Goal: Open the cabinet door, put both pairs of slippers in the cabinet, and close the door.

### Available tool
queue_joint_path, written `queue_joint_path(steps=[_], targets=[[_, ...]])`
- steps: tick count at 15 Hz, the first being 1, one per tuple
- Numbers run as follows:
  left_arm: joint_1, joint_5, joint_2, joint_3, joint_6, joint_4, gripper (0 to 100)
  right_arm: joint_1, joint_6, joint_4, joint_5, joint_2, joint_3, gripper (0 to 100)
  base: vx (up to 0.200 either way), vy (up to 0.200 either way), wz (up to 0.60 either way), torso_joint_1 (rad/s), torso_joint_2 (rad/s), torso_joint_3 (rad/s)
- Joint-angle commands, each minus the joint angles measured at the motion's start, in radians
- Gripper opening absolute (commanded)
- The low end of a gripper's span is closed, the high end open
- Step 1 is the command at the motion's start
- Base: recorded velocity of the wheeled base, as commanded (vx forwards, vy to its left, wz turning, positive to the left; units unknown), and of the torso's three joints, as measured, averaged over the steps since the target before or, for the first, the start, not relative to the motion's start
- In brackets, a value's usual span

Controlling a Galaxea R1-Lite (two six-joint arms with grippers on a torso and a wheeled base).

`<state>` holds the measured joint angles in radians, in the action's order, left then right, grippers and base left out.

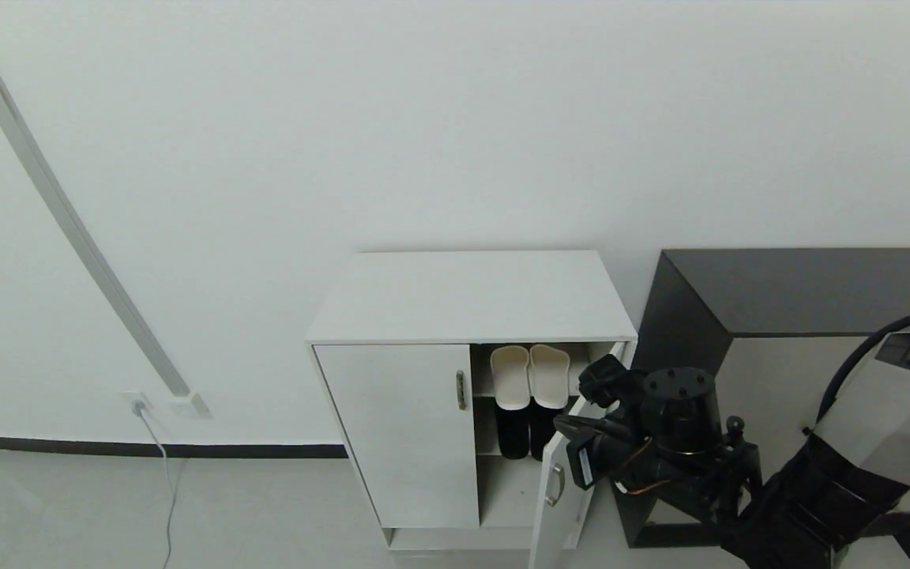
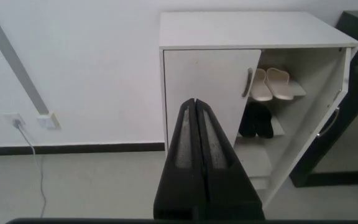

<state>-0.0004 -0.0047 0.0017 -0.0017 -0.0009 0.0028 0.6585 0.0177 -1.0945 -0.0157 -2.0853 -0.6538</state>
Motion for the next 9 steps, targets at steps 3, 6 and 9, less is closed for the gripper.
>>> queue_joint_path(steps=[3, 6, 9], targets=[[0.000, 0.002, 0.000, 0.000, -0.002, 0.000, 0, -0.048, 0.104, 0.099, 0.003, 0.031, 0.066, 0, 0.000, 0.000, 0.00, 0.000, 0.00, 0.000], [0.000, 0.002, 0.000, 0.000, -0.002, 0.000, 0, -0.054, 0.140, 0.099, 0.005, -0.038, 0.068, 0, 0.000, 0.000, 0.00, 0.000, 0.00, 0.000], [0.000, 0.018, 0.000, 0.000, -0.004, 0.000, 0, -0.046, 0.133, 0.070, 0.003, -0.122, 0.036, 0, 0.000, 0.000, 0.00, 0.000, 0.00, 0.000]])
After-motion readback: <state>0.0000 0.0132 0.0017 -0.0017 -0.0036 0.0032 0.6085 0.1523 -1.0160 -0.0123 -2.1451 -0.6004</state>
